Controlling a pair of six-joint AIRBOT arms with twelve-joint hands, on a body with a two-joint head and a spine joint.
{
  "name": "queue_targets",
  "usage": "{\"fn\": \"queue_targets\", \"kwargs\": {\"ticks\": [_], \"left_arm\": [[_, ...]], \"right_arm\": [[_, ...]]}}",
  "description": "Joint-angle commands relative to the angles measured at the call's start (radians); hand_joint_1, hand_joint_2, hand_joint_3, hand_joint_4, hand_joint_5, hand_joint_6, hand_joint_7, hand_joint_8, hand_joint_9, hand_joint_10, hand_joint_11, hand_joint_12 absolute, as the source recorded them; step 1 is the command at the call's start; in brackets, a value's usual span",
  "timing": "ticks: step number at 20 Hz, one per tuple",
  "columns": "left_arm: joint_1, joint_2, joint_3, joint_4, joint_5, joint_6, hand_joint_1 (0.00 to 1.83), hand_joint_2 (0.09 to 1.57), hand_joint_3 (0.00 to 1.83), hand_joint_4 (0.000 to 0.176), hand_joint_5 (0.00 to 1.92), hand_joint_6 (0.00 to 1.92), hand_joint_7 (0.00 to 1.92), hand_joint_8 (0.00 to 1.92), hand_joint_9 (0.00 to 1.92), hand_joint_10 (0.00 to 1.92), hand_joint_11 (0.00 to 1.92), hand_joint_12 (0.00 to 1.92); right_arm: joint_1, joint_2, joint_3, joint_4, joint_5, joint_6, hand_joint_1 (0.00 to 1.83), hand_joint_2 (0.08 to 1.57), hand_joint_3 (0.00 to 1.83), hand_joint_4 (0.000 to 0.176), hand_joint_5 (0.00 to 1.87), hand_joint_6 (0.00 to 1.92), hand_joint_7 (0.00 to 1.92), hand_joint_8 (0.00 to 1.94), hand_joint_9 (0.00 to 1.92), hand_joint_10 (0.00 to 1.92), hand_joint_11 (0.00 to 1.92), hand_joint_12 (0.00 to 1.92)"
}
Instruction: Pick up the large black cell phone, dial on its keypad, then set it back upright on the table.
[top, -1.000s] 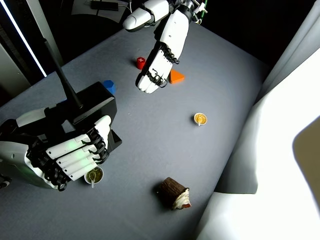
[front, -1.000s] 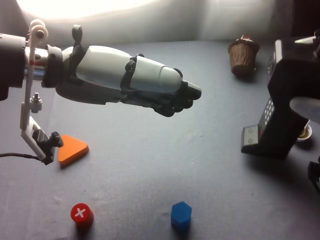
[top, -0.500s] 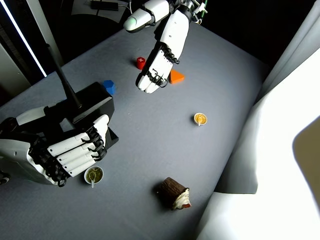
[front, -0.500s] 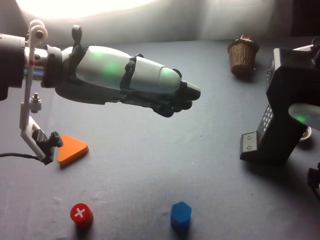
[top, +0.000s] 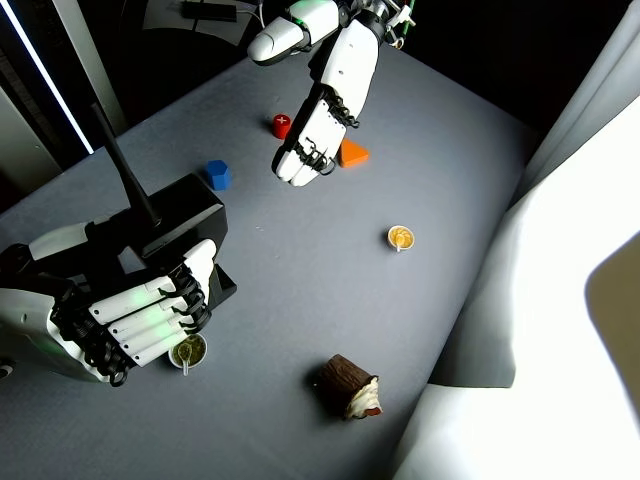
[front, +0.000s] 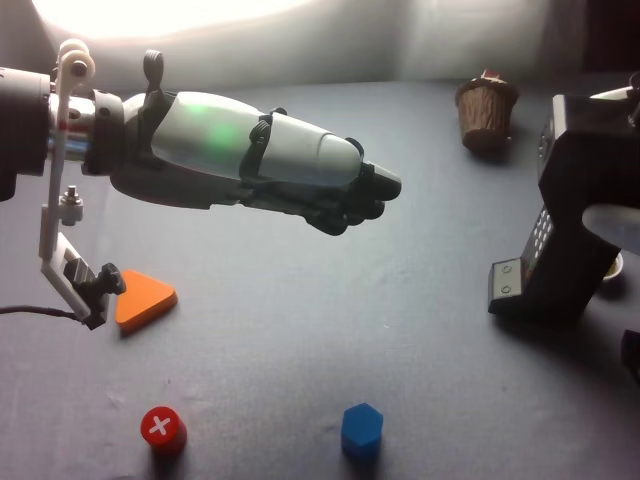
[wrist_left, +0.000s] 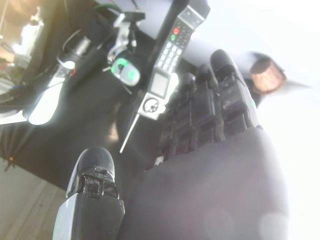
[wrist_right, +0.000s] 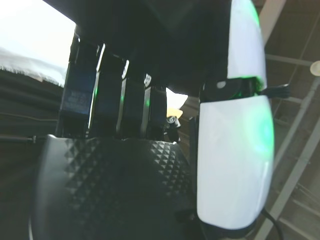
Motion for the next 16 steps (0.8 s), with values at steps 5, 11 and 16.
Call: {"fn": "queue_targets", "kwargs": {"ticks": [5,11,16], "left_arm": [[-0.019,0.004,0.001,-0.079,-0.028,-0.011,0.0,1.19,0.0,0.0,0.11,0.0,0.16,0.0,0.14,0.0,0.0,0.35],[-0.019,0.003,0.0,-0.08,-0.027,-0.011,0.0,1.2,0.0,0.0,0.13,0.0,0.17,0.0,0.15,0.0,0.0,0.35],[-0.02,0.004,0.0,-0.083,-0.026,-0.011,0.0,1.19,0.0,0.0,0.12,0.0,0.17,0.0,0.16,0.0,0.0,0.41]], "right_arm": [[-0.001,-0.001,0.016,0.006,0.139,0.019,1.38,1.11,0.0,0.0,1.04,0.68,0.91,1.06,0.95,1.29,1.05,1.02],[-0.002,-0.002,0.019,0.009,0.139,0.019,1.39,1.09,0.0,0.0,1.06,0.64,0.97,0.98,0.97,1.23,1.06,1.01],[-0.004,-0.002,0.017,0.009,0.139,0.019,1.38,1.11,0.0,0.0,1.02,0.72,0.94,1.03,0.95,1.28,1.03,1.04]]}}
